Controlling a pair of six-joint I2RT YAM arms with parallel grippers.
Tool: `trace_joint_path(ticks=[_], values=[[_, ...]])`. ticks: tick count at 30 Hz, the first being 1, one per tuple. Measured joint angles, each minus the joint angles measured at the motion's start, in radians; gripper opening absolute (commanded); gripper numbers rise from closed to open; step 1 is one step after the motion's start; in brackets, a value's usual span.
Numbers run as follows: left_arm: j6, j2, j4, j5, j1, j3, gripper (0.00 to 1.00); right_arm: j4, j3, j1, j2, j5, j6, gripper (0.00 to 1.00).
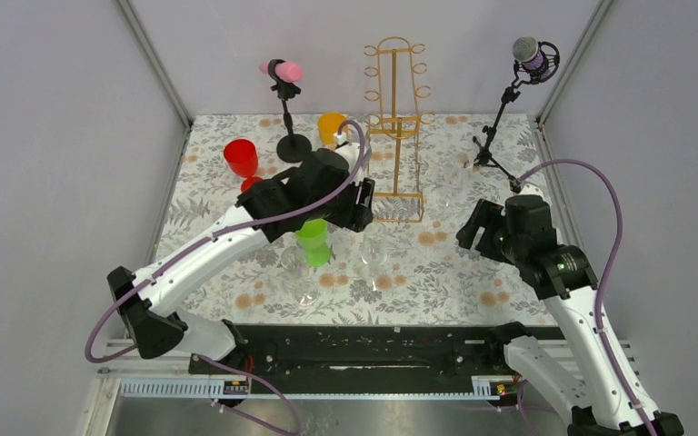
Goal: Place the wine glass upside down on the wine glass rack
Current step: Pick up the wine glass at the center of the board.
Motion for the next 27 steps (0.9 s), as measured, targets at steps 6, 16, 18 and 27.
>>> trace_joint_path(ticks=[6,16,18,27], values=[[0.011,0.027,-0.016,-0.015,-0.003,0.006,0.58,0.01,-0.019,0.0,-0.005,-0.018,0.001,0.81],[0.031,0.071,-0.046,-0.016,-0.015,0.044,0.5,0.02,-0.046,0.0,-0.008,-0.019,0.002,0.8],[0.034,0.074,-0.05,-0.019,-0.019,0.045,0.49,0.023,-0.048,0.0,-0.008,-0.019,0.002,0.8],[0.056,0.128,-0.091,-0.046,-0.037,0.091,0.38,0.034,-0.059,0.0,-0.02,-0.019,0.002,0.8]])
